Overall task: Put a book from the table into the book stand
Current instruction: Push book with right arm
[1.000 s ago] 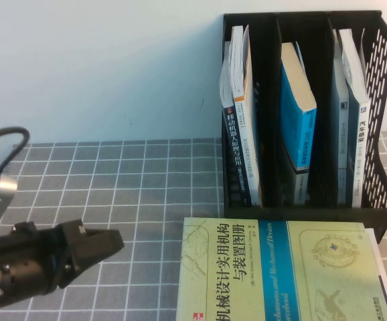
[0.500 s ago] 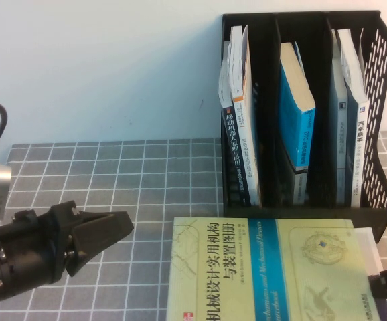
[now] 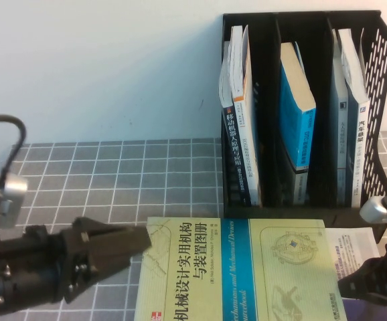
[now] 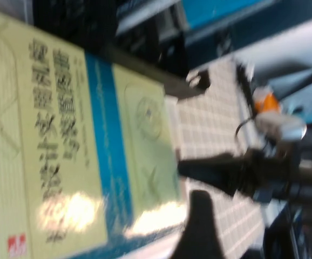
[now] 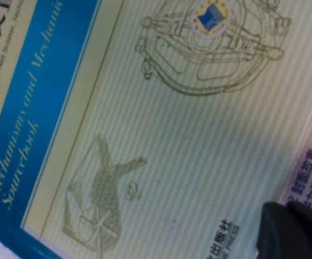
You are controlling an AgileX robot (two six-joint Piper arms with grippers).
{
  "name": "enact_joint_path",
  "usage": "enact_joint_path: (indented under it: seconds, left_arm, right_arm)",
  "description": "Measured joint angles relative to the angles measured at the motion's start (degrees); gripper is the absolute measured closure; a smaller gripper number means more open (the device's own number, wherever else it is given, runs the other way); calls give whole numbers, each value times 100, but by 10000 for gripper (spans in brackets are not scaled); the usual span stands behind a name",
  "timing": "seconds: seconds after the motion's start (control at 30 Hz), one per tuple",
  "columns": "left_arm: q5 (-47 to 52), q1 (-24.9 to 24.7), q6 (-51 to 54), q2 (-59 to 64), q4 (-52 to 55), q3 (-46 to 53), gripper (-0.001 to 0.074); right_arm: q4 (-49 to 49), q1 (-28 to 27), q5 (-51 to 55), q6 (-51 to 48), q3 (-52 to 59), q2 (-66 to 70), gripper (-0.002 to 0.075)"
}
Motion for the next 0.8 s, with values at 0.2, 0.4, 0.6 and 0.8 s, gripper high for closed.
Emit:
enact_joint_path:
  seconds: [0.2,0.4,0.6,0.8]
  left_arm:
    - [502,0,83,739,566,-100,175]
    - [775,0,469,1748,931,-512,168]
    - [1598,315,922,2660,1098,-1057,164]
    - [1721,953,1195,3353,1073,-1291,184]
  right_arm:
    - [0,8,-4,-131,0,0,729]
    - [-65,8,15,-165,0,0,729]
    - [-76,8,18,-165,0,0,729]
    - [-96,8,28,-165,0,0,729]
